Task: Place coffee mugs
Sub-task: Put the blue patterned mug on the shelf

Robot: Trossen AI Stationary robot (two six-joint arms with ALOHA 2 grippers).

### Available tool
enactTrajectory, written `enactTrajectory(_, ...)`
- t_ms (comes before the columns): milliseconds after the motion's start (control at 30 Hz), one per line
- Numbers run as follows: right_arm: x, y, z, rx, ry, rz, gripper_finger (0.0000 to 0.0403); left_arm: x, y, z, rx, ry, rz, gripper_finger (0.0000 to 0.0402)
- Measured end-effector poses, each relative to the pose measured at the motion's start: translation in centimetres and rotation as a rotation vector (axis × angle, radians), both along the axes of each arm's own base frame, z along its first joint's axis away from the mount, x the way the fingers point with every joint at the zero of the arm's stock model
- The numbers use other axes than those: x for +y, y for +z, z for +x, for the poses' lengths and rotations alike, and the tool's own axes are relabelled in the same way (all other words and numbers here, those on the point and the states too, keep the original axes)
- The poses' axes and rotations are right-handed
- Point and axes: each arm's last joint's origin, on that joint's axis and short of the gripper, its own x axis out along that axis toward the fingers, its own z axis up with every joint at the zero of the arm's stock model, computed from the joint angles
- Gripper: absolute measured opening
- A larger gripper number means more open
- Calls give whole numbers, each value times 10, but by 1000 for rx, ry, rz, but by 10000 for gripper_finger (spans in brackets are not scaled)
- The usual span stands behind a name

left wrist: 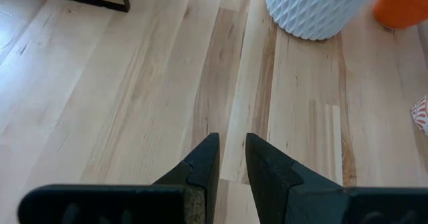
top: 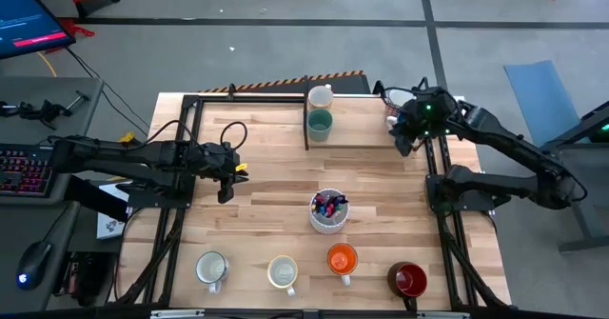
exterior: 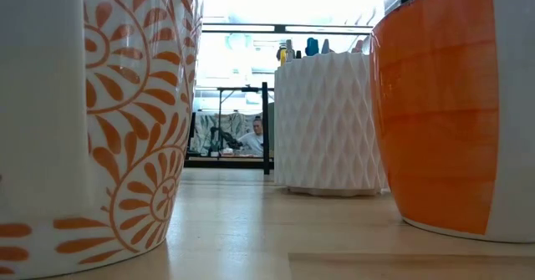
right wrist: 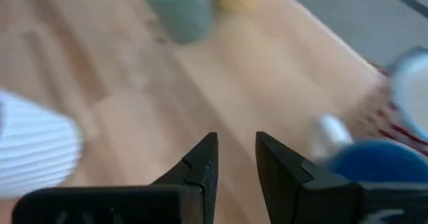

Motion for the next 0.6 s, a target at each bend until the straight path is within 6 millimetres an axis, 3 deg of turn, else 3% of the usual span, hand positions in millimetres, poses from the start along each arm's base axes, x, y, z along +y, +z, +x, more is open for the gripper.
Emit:
enactTrajectory(300, 29, 4, 19, -76, 302, 19, 81, 0, 0, 0, 0, 0, 0, 65)
enactTrajectory(600, 50, 4, 27, -89, 416, 51, 81, 0, 0, 0, 0, 3, -3, 65)
